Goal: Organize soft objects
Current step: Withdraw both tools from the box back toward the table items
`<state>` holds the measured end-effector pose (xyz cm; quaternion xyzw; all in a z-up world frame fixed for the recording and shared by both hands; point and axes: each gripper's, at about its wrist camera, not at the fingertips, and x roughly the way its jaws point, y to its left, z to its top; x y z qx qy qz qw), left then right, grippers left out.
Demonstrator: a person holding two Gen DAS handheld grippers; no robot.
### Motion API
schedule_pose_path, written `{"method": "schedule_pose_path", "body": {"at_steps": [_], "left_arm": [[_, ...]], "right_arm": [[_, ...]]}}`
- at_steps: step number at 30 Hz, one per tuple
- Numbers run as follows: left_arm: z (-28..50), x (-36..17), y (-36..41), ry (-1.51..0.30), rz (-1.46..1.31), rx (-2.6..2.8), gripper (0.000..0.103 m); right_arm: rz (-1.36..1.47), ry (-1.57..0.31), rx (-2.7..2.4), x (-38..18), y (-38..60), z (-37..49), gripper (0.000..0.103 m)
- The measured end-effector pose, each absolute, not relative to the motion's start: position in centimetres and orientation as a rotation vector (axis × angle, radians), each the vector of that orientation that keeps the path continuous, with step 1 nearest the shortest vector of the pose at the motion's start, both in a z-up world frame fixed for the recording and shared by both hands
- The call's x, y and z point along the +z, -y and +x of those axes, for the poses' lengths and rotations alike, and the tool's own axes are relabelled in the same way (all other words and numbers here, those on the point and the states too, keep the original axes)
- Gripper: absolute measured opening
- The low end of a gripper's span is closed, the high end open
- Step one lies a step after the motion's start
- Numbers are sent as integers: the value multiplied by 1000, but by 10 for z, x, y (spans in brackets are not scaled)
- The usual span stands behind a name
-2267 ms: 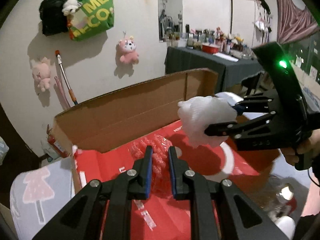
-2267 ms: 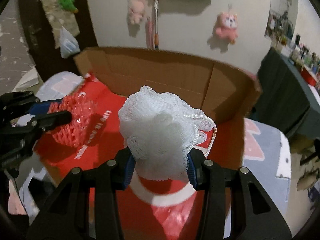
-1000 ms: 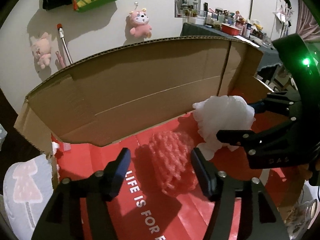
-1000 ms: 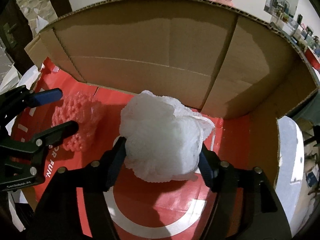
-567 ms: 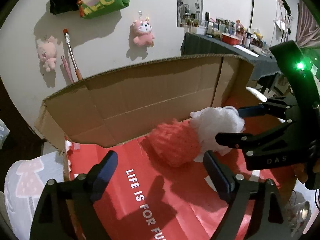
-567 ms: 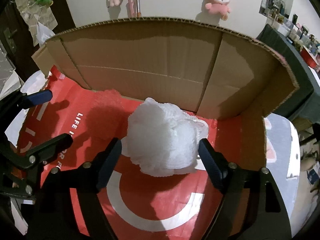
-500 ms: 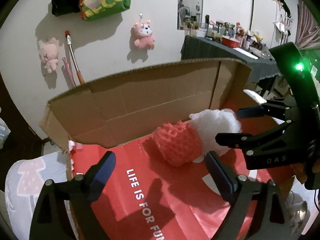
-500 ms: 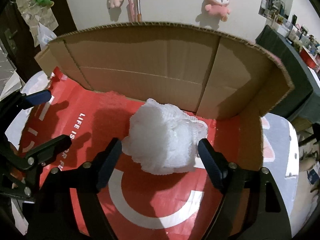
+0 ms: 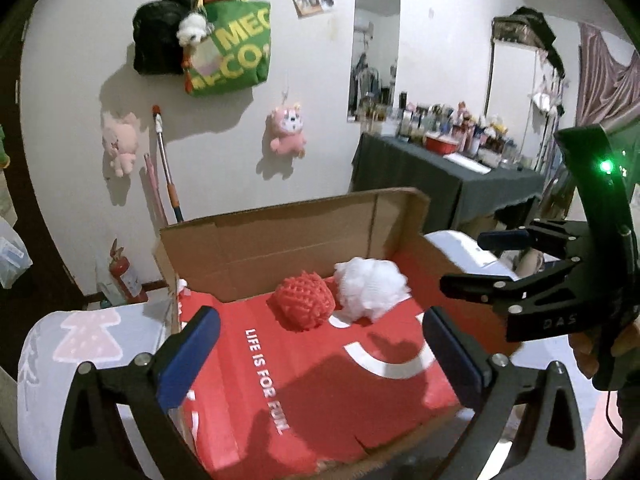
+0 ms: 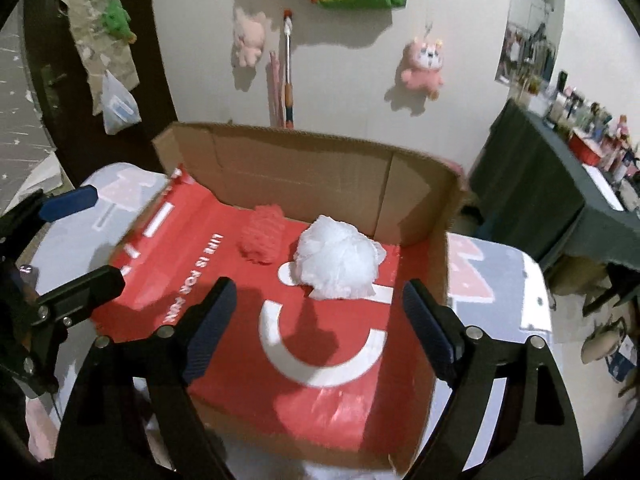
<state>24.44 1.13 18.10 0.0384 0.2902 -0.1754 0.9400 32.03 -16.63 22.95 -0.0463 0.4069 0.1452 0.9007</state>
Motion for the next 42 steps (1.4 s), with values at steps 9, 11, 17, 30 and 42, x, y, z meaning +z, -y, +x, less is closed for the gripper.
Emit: {"method": "schedule_pose_path", "body": {"at_steps": [9, 11, 17, 30, 42], "left_arm": [[158, 210, -20, -444, 36, -340, 103], [139, 214, -22, -422, 16, -341, 103], [80, 211, -25, -346, -26, -310, 103], [-2, 150, -10, -296, -18, -250, 103], [-5, 76, 1, -413, 43, -223, 103]], "right_arm": [[-109, -656, 307, 276, 178, 220, 92], [-105, -612, 311, 282, 182, 197, 92], [-89, -502, 319, 282, 190, 128, 99], [-99, -375, 189, 221, 189, 30, 99], [-122, -442, 134, 137, 179, 21, 99]]}}
